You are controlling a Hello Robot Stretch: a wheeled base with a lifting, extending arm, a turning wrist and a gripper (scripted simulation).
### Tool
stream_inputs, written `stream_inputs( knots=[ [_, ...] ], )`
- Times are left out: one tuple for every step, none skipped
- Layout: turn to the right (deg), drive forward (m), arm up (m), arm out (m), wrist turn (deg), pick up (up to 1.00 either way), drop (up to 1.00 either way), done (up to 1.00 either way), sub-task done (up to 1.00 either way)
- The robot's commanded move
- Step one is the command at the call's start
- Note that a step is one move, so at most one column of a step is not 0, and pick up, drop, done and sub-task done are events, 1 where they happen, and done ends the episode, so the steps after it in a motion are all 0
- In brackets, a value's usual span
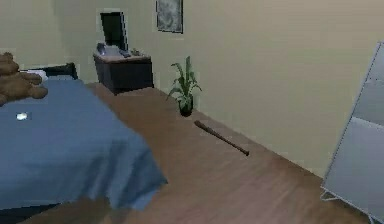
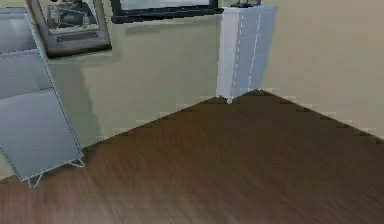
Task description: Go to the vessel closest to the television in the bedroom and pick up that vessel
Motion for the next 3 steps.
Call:
stream_inputs(
  knots=[
    [0.0,1.0,0.0,0.0,0.0,0.0,0.0,0.0,0.0],
    [3.0,0.0,0.0,0.0,0.0,0.0,0.0,0.0,0.0],
    [45.0,0.0,0.0,0.0,0.0,0.0,0.0,0.0,0.0]
  ],
)
